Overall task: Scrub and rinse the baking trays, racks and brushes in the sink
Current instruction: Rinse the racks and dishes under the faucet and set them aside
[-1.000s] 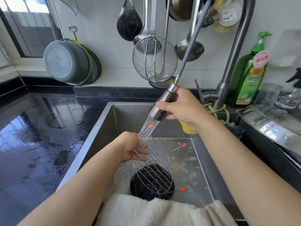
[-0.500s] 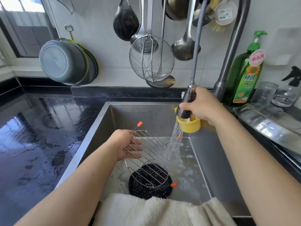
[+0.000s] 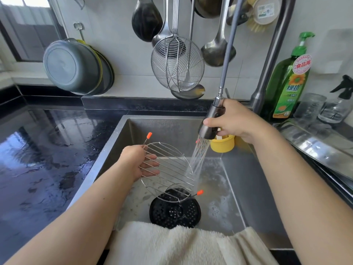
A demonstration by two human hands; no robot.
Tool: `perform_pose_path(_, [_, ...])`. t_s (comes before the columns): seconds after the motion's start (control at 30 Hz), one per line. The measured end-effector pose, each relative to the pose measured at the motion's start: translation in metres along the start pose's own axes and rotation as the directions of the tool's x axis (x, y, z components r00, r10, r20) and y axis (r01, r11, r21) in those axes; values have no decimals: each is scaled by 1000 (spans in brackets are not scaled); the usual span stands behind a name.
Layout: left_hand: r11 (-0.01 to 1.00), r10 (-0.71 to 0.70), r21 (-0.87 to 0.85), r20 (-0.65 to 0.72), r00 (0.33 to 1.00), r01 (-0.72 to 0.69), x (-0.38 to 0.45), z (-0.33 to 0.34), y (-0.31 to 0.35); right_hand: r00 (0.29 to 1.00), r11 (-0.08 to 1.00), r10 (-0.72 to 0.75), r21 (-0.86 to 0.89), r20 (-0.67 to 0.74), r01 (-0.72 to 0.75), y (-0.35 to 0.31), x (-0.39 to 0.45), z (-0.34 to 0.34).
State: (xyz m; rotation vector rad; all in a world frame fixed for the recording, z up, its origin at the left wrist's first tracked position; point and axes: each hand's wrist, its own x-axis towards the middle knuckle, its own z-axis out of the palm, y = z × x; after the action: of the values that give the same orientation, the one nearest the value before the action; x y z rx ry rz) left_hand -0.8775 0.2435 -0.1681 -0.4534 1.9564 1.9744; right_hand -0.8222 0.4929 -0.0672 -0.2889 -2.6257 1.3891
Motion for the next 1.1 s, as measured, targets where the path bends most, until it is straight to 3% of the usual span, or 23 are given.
perform_pose_path(0.2, [994,7,-111,-95,995,-17,3,-2,4,975,999,17,44,220,-27,-15,-13,-9])
perform_pose_path(0.5, [984,-5,-175,-102,995,-13,6,-2,3,984,999,31,27,174,-36,-15,-14,-9])
perform_pose_path(0.63, [986,-2,-166,-4,1000,2,3,3,3,986,985,-39,171,164,10,-17,-11,15])
perform_pose_path(0.73, [985,-46,-163,106,993,63,7,6,-2,994,981,-72,185,79,57,-16,-7,26])
perform_pose_path(0.87, [990,-94,-86,215,972,114,5,9,-5,976,950,-129,304,174,71,-19,-5,36])
perform_pose_path(0.97, [994,-111,20,267,957,110,5,9,-7,990,943,-136,310,33,119,-14,1,50])
perform_pose_path(1.03, [995,-100,-1,269,958,104,4,9,-8,984,978,-128,150,-124,146,-4,8,53])
perform_pose_path(1.1, [993,-87,-55,233,969,103,4,9,-8,978,993,-110,-56,-180,101,5,12,39])
